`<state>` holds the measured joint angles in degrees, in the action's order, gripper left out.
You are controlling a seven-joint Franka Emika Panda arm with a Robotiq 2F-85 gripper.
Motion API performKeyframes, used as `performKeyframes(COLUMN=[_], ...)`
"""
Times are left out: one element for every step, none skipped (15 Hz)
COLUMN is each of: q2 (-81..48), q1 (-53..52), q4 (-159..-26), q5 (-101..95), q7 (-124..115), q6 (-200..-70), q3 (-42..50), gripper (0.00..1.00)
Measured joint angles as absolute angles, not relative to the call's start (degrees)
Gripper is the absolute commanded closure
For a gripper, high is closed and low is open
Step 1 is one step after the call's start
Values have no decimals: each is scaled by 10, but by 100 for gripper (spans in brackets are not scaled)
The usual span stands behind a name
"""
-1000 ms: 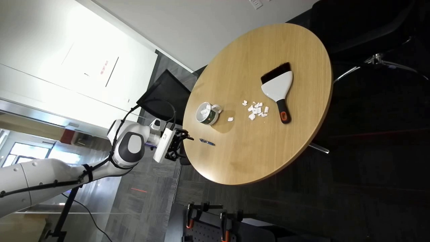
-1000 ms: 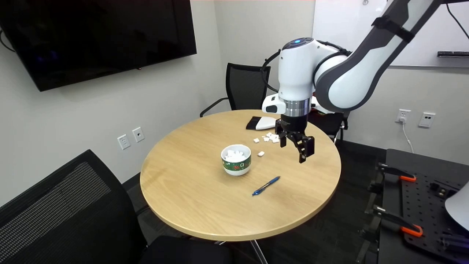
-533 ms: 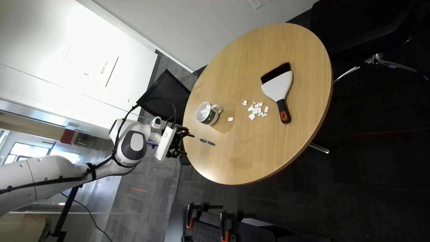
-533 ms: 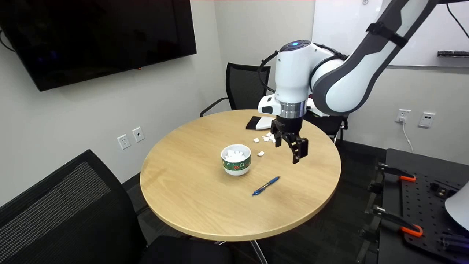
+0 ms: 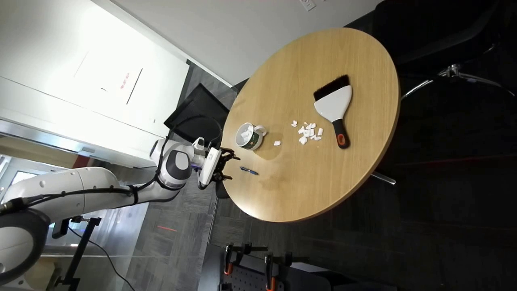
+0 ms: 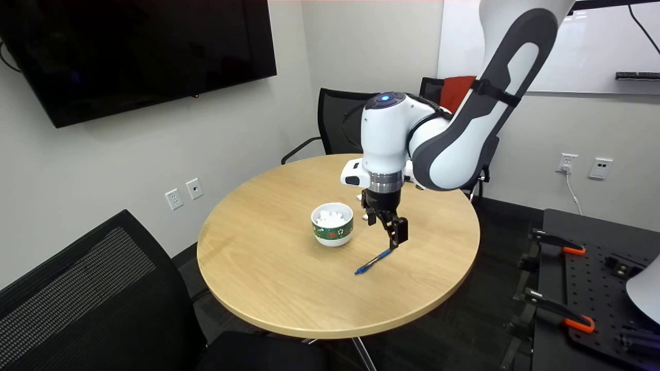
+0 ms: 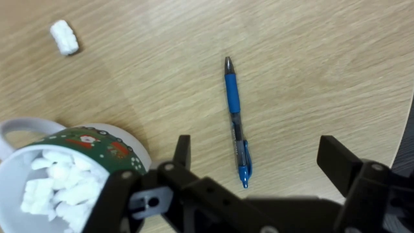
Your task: Use the pen to stir the contents of the mug, pour the contents of the mug on the table, then sweep them
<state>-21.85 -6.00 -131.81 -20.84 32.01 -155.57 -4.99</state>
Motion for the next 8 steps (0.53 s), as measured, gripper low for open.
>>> performKeyframes(q2=[-233,-246,-259,-269,-279,-288,-295,-302], q1=[-61,-62,-66,-69,-73,-76,-80,-82], q4=[-1307,-1297,-1287,-1279,-1272,-1266,-1262,-1257], q5=[-209,-209,-210,-214,-219,-223,-227,-231], q7=[320,320,320,315,309,303,297,292], q6=[-1557,-1558,-1558,-1559,-1559,-1559,-1559,-1559], q3=[-53,-55,-56,-56,-56,-56,-55,-55], gripper=[0,0,0,0,0,0,0,0])
